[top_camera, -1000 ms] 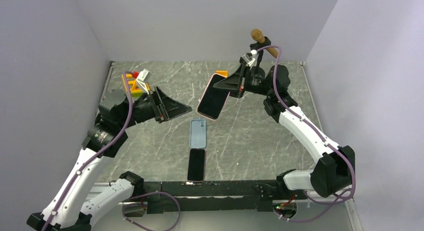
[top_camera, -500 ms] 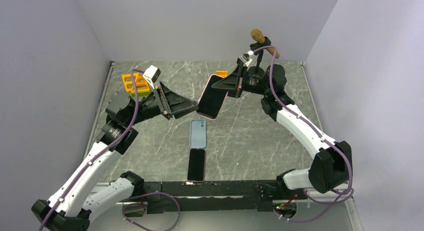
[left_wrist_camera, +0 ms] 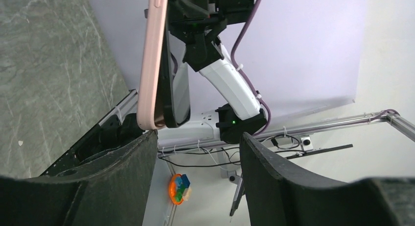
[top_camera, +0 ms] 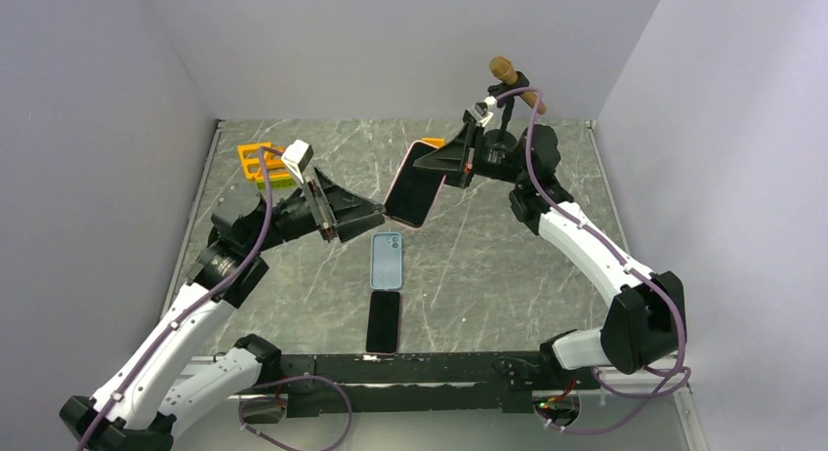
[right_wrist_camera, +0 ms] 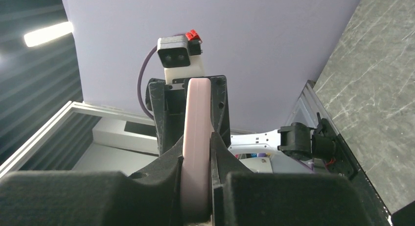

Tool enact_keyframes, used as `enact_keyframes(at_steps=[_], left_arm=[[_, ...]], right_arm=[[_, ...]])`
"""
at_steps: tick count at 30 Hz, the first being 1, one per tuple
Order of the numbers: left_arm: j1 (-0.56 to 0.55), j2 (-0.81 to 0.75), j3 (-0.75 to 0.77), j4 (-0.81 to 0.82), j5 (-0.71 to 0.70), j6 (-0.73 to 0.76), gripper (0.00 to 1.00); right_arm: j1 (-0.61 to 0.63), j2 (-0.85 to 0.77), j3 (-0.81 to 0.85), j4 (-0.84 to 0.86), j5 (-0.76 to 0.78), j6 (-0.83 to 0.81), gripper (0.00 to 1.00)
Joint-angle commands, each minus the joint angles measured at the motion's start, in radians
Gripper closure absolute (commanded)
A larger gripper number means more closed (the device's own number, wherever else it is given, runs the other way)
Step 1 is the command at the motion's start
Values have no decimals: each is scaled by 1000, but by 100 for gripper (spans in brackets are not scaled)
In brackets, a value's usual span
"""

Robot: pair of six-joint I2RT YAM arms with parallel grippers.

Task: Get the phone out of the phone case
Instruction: Remove the phone case from the phone.

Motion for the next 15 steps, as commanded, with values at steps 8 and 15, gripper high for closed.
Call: enact_keyframes(at_steps=[8, 15], left_arm=[[-7, 41, 6, 129, 5, -42, 38], [-9, 51, 2, 165, 0, -74, 40]], right_arm=[[4, -20, 79, -6, -7, -50, 100], [32, -15, 152, -190, -2, -191, 100]])
